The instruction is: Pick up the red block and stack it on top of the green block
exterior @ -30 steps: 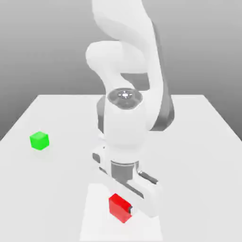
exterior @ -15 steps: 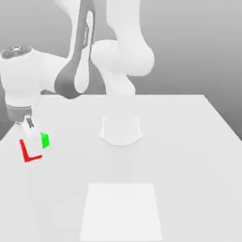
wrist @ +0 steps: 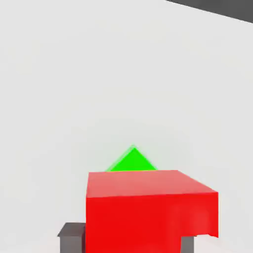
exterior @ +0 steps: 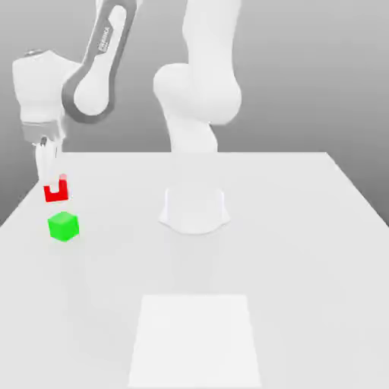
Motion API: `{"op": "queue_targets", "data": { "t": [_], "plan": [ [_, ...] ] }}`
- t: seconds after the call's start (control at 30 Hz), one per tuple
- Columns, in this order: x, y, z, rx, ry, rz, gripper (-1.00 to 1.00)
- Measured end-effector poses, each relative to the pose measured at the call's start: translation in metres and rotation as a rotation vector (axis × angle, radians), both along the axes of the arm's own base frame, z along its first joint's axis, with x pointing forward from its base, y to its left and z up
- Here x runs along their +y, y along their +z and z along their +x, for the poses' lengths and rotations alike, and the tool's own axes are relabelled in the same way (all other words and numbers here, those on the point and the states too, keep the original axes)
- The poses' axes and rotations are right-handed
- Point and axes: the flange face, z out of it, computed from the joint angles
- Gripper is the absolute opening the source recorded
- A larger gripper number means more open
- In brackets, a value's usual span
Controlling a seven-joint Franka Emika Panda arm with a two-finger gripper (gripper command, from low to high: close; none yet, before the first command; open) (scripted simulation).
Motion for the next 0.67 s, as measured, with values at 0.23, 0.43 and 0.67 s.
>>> {"op": "queue_targets", "data": {
  "t": [0.23,0.43,0.67],
  "plan": [
    [0.000,-0.014,0.003,-0.018,0.000,0.009,-1.00],
    [0.001,-0.027,0.004,-0.021,0.000,0.016,-1.00],
    [0.001,-0.041,0.003,-0.013,-0.002,0.019,-1.00]
  ]
}}
